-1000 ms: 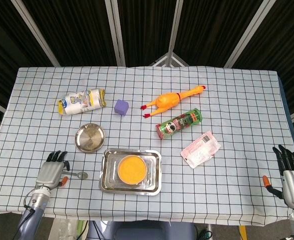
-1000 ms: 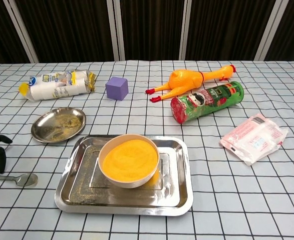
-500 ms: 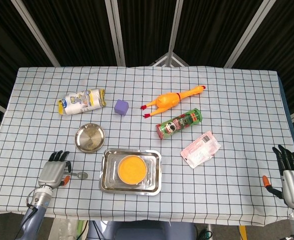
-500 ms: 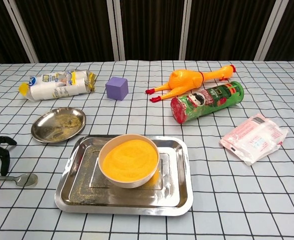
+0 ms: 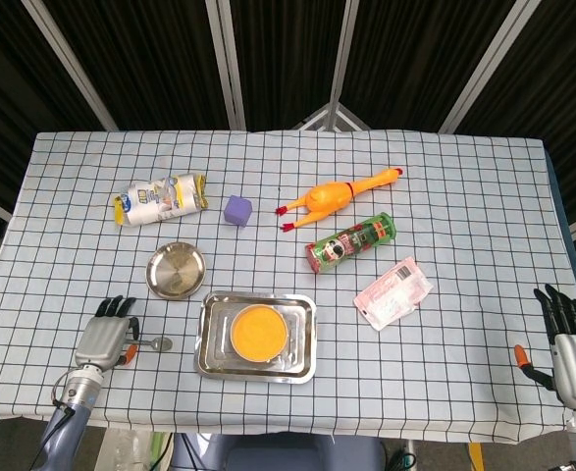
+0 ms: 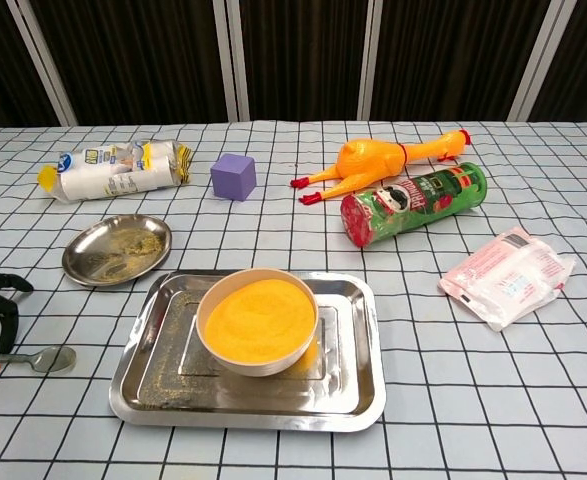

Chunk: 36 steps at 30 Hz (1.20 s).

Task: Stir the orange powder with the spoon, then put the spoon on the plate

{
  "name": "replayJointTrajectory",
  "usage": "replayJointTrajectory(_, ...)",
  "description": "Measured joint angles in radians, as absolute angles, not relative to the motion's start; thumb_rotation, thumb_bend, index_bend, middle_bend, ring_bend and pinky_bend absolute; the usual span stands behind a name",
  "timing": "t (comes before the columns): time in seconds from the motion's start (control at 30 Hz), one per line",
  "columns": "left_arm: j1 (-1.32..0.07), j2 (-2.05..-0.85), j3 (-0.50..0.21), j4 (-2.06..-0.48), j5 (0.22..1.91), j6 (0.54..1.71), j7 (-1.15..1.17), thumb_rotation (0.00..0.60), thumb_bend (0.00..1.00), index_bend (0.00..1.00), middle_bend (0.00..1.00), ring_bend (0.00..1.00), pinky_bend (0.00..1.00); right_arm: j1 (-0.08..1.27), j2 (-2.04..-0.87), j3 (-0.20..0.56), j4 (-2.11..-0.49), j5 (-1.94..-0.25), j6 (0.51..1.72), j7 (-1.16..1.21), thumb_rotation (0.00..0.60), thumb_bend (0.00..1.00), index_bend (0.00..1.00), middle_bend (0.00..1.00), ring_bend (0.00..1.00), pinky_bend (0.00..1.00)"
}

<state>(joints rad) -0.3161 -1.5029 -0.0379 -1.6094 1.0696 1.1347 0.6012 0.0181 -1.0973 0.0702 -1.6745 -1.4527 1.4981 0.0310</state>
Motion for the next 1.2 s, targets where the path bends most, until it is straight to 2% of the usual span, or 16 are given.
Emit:
replayJointTrajectory(0.3, -0.320, -1.488, -0.034, -1.638, 1.087, 1.152, 0.603, 0.600, 0.52, 0.52, 0.08, 0.00, 0.00, 0.018, -1.097, 0.070, -1.675, -1.454, 1.499, 0.032, 0.600, 0.41, 0.00, 0.00, 0.00, 0.00)
replayJointTrajectory(0.6, -0.333, -1.444, -0.055, -1.746, 1.100, 1.179, 0.614, 0.600, 0.52, 0.52, 0.08, 0.00, 0.00, 0.018, -1.097, 0.070, -1.676, -1.455, 1.498, 0.032, 0.600, 0.41, 0.00, 0.00, 0.00, 0.00)
replayJointTrajectory(0.93, -0.394, -1.385, -0.139, -1.963, 1.077, 1.216, 0.712, 0.600, 0.52, 0.52, 0.08, 0.00, 0.00, 0.018, -1.095, 0.069, -1.677, -1.456, 1.496, 0.035, 0.600, 0.41, 0.00, 0.00, 0.00, 0.00)
replayJointTrajectory(1.2, -0.512, -1.411, -0.219, -2.051, 0.920, 1.228, 0.920, 0.600, 0.52, 0.51, 0.08, 0.00, 0.00, 0.016, -1.091, 0.070, -1.678, -1.452, 1.497, 0.047, 0.600, 0.41, 0.00, 0.00, 0.00, 0.00)
